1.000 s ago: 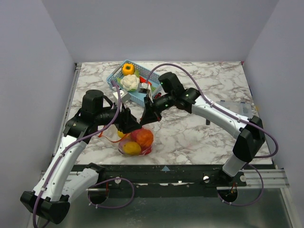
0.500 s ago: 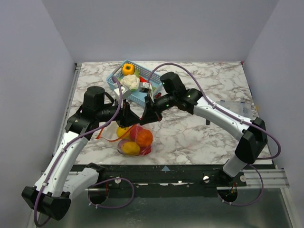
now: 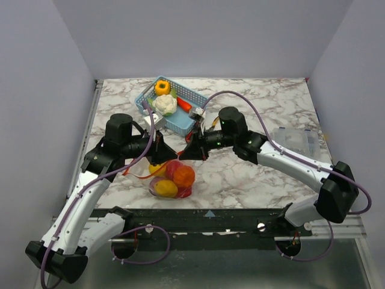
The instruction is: Place the food in the zip-top bag and seal the zipper
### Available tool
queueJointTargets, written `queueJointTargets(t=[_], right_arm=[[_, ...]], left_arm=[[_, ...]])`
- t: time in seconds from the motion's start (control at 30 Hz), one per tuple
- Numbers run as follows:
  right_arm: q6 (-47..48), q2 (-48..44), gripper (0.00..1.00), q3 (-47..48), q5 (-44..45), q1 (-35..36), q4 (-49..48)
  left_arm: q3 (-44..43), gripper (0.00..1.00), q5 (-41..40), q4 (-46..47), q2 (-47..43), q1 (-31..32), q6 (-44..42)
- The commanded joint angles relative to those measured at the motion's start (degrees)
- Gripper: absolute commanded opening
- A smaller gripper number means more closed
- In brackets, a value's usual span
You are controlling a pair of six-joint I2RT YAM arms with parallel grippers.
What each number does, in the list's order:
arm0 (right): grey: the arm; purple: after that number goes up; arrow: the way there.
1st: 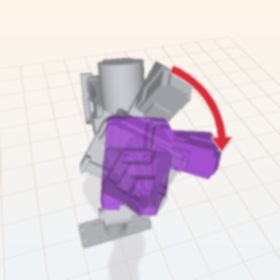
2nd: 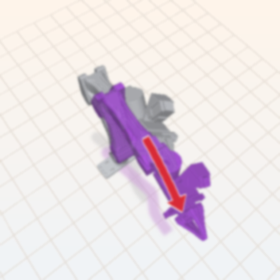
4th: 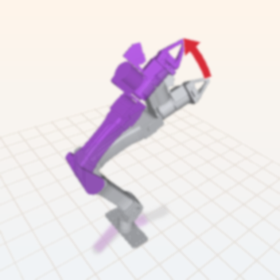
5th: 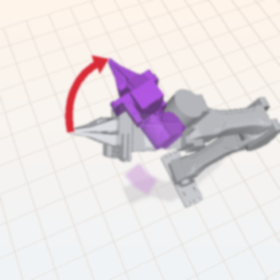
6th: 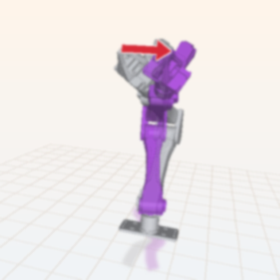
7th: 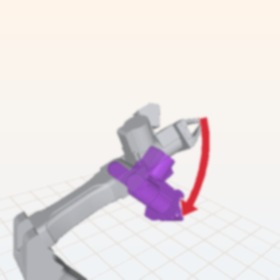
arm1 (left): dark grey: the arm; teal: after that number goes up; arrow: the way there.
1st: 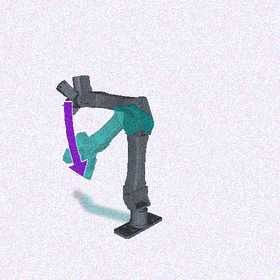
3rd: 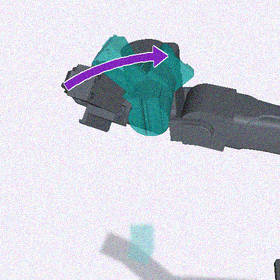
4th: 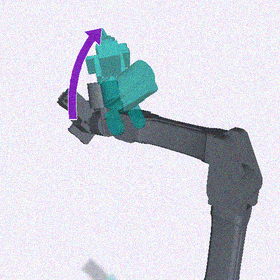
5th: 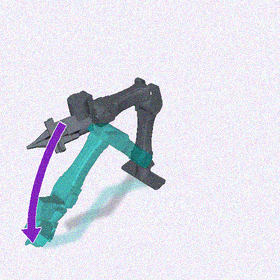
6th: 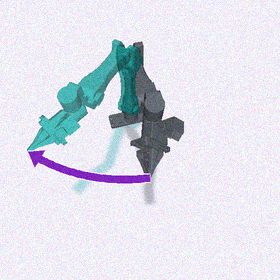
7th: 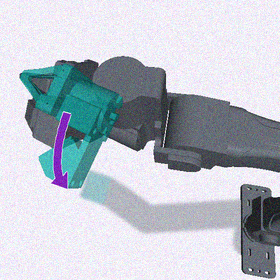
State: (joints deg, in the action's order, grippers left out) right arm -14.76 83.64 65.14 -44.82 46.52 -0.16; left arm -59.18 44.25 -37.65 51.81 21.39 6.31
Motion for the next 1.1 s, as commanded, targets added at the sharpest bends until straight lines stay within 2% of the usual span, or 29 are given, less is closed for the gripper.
queueJointTargets(t=[0.0, 0.3, 0.57, 0.6, 0.63, 1.07], right_arm=[[-5.6, -3.3, 0.00, -3.8, 7.3, -0.8, -7.7], [-6.7, -7.0, 0.00, -7.5, 9.2, -2.8, -9.5], [-4.9, -9.7, 0.00, -8.6, 13.3, -3.3, -7.4], [-4.8, -10.1, 0.00, -9.0, 14.2, -3.4, -7.3], [-4.7, -10.5, 0.00, -9.6, 15.3, -3.5, -7.3], [-6.4, -16.9, 0.00, -18.0, 30.3, -4.9, -7.5]], left_arm=[[1.6, 0.00, -2.6, -2.2, -3.0, -0.3, -0.8], [2.5, 0.00, -5.0, -4.7, -6.6, -0.3, -0.3], [2.0, 0.00, -8.1, -6.1, -8.1, -0.3, 0.3], [2.0, 0.00, -8.6, 2.0, -8.2, -0.3, 0.4], [1.9, 0.00, -8.9, -6.1, -8.2, -0.3, 0.5], [1.8, 0.00, -11.2, -7.0, -6.4, -0.2, 1.7]])
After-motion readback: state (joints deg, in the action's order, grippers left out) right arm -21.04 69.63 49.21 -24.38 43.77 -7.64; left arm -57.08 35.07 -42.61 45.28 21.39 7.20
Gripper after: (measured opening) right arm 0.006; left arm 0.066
